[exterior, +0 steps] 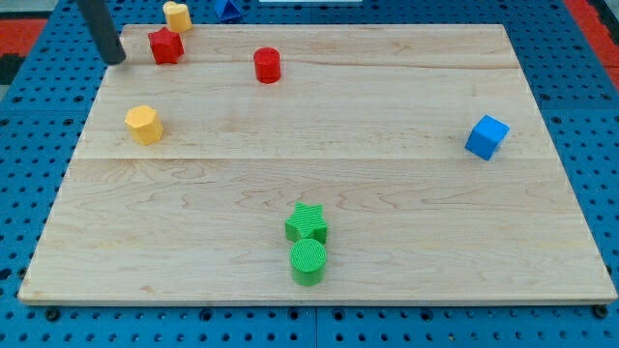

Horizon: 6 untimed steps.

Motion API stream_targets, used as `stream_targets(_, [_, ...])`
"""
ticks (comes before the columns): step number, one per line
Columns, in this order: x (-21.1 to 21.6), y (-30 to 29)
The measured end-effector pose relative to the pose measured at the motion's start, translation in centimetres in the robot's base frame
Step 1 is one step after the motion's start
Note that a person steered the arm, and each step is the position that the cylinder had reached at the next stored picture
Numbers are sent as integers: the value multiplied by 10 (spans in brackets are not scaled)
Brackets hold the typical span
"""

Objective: Push the red star and red circle to the center

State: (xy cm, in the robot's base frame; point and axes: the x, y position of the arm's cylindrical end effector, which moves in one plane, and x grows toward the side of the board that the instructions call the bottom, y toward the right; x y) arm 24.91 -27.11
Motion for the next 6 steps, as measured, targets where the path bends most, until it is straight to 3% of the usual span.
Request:
stream_targets(1, [-12, 16])
stream_targets(3, [2, 155])
stream_targets(5, [-45, 160])
stream_targets(6, [-19, 208])
